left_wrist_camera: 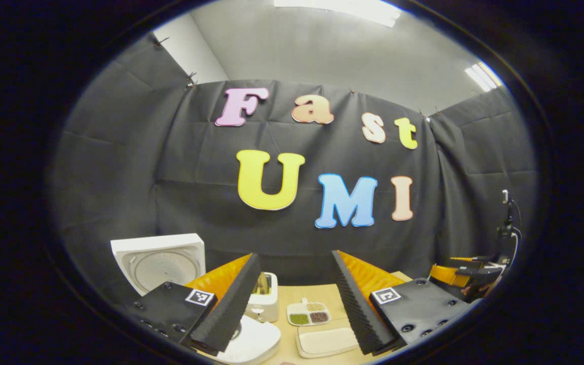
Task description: Close the left gripper, press the button to open the rice cooker; take a wooden spoon from the chopstick holder with the right hand, scoop a spoonful of rice and pour it into the rice cooker, then put the wooden spoon back into the chopstick holder.
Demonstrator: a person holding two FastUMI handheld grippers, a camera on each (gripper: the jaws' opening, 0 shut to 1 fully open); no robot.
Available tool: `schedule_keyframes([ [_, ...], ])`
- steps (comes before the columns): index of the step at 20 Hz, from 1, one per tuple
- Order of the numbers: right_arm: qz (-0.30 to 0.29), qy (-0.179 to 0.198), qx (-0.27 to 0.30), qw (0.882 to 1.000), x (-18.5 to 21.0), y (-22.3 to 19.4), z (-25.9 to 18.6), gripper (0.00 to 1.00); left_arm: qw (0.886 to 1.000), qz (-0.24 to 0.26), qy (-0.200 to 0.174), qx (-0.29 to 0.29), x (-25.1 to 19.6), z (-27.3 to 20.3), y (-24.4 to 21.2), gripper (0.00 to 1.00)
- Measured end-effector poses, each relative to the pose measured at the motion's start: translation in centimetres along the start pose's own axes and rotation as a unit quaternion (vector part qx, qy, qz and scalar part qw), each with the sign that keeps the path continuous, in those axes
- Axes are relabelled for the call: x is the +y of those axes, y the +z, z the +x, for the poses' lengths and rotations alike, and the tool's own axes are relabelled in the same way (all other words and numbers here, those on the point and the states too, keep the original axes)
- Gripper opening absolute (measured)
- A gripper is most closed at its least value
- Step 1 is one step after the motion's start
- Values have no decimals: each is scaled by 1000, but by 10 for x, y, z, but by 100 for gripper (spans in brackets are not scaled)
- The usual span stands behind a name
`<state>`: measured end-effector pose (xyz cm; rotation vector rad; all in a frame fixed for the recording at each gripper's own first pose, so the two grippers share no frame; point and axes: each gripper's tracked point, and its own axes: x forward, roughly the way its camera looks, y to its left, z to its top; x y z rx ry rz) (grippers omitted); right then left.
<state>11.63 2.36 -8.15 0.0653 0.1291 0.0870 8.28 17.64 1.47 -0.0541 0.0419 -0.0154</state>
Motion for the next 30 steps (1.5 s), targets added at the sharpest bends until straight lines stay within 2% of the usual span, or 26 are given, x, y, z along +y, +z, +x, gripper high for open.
schedule_keyframes([
  [1,-6,8,0,1000,10,-1,0,94,1000,-3,12,0,17,1,8,97],
  [3,-18,20,-5,1000,27,-1,3,98,999,-12,42,2,57,9,22,97],
  [7,-28,31,-8,999,42,1,5,98,995,-20,99,-7,136,20,55,97],
  [13,-27,4,14,1000,28,-14,10,98,989,-33,143,15,222,72,46,96],
  [16,-26,-14,24,999,19,-21,9,98,985,-30,166,43,257,106,22,96],
  [20,-32,-32,24,999,11,-20,10,99,978,-30,200,51,296,139,0,97],
  [23,-27,-38,33,998,7,-24,13,98,971,-29,224,78,318,153,-28,97],
  [27,-28,-42,33,998,3,-23,18,98,966,-33,234,101,319,158,-56,97],
  [30,-24,-40,35,998,5,-23,21,98,968,0,230,98,311,153,-56,97],
])
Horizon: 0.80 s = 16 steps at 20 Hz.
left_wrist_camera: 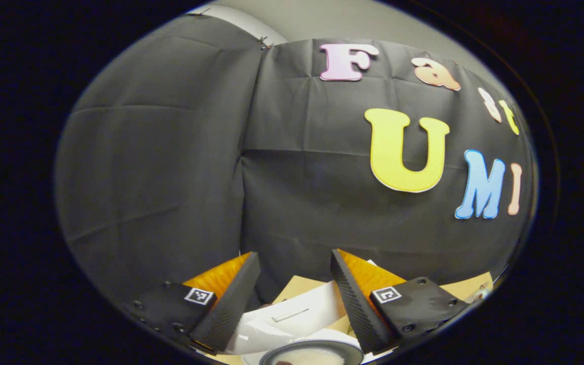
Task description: Close the left gripper, press the button to open the rice cooker; take a wooden spoon from the chopstick holder with the right hand, scoop a spoonful of rice and pour it into the rice cooker, then put the wooden spoon back into the chopstick holder.
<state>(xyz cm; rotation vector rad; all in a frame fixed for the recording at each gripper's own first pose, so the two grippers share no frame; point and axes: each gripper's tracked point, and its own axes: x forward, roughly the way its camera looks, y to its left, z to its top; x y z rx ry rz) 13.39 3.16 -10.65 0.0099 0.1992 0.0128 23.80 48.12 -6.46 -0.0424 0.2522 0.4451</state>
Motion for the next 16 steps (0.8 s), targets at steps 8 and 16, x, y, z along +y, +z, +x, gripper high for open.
schedule_keyframes([
  [8,5,29,-10,1000,21,7,0,98,1000,13,4,-5,-21,-32,-13,98],
  [16,1,22,-14,1000,4,8,-10,98,1000,14,13,-8,-55,-84,-55,92],
])
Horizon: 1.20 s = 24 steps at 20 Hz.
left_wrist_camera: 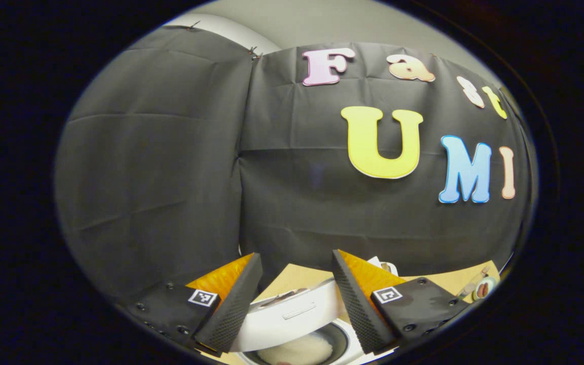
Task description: Close the left gripper, press the button to open the rice cooker; take a wooden spoon from the chopstick holder with the right hand, scoop a spoonful of rice and pour it into the rice cooker, then put the wooden spoon back into the chopstick holder.
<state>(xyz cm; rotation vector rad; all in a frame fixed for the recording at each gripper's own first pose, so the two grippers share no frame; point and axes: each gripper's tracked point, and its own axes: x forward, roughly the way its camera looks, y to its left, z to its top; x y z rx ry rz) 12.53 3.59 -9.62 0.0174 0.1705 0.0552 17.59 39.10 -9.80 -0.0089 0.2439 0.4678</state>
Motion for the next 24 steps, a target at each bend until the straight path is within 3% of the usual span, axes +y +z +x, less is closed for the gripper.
schedule_keyframes([
  [1,1,-2,-1,1000,-3,1,-1,99,1000,-3,-6,6,-6,-5,-8,96],
  [4,7,-3,-2,1000,-7,3,-6,98,999,-17,-17,26,-21,-19,-37,92],
  [5,7,-2,-1,1000,-6,2,-9,98,999,-14,-17,26,-23,-25,-44,100],
  [9,-6,-2,-19,1000,-9,14,-17,99,999,19,-22,26,-37,-42,-65,92],
  [11,-10,-2,-21,1000,-9,16,-18,98,999,13,-26,38,-41,-41,-77,95],
  [12,-10,-2,-21,1000,-10,16,-18,98,999,2,-26,44,-38,-43,-83,92],
  [14,-7,-2,-20,1000,-11,14,-22,98,998,-20,-22,56,-32,-50,-94,99],
  [24,-11,-5,-11,1000,-14,10,-31,98,995,-18,-29,97,-55,-53,-136,96],
])
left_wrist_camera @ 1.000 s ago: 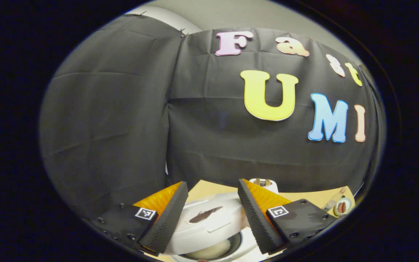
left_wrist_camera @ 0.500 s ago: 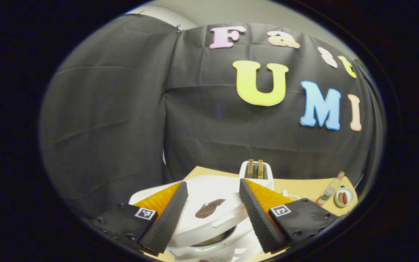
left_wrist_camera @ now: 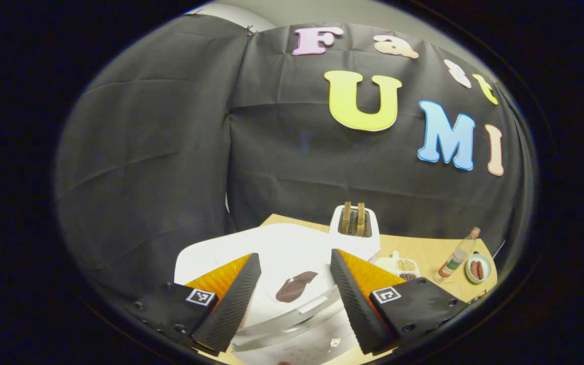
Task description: Close the left gripper, press the button to open the rice cooker; take a wooden spoon from the chopstick holder with the right hand, scoop a spoonful of rice and pour it into the rice cooker, then put the wooden spoon back into the chopstick holder.
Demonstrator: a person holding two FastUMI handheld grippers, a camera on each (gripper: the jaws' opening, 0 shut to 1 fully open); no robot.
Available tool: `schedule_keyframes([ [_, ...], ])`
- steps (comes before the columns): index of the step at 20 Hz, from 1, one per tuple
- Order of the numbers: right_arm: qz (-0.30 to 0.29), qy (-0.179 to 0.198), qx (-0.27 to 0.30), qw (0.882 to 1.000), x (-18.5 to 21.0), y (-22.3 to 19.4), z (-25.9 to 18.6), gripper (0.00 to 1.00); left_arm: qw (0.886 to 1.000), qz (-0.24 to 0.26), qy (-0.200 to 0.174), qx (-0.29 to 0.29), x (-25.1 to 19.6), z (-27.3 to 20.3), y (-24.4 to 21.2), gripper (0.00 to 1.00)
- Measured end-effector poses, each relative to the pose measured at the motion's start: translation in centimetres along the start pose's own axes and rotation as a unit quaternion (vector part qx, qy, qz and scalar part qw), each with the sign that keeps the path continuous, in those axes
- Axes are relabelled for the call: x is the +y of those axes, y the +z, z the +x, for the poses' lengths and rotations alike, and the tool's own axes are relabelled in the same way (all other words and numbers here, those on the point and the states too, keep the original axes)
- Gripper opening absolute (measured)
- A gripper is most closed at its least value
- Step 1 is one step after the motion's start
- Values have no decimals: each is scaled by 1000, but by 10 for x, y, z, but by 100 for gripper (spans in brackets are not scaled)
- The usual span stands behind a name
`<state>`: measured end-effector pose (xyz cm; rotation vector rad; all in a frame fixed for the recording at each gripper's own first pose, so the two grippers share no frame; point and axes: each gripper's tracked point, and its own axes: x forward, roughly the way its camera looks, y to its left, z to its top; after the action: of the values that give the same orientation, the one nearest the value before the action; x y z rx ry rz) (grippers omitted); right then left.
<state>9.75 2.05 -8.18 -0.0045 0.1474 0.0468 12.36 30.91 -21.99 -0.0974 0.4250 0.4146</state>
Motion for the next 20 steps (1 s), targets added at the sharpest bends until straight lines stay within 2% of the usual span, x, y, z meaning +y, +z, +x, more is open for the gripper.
schedule_keyframes([
  [3,1,-5,-1,1000,-5,1,-3,98,1000,7,-1,12,-4,1,-15,94],
  [8,14,-7,-1,1000,-9,1,-5,98,1000,18,0,23,-7,5,-22,97],
  [13,13,1,5,1000,-4,-4,-7,98,998,40,2,55,-13,15,-42,95],
  [17,7,5,5,1000,-1,-3,-8,98,997,40,6,62,-13,20,-46,95],
  [18,8,5,5,1000,-1,-4,-8,98,996,34,7,79,-13,24,-53,99],
  [19,10,4,7,1000,-2,-5,-8,98,996,32,12,87,-13,21,-56,96],
  [20,15,5,8,1000,-2,-7,-8,98,995,41,13,85,-13,23,-53,99],
])
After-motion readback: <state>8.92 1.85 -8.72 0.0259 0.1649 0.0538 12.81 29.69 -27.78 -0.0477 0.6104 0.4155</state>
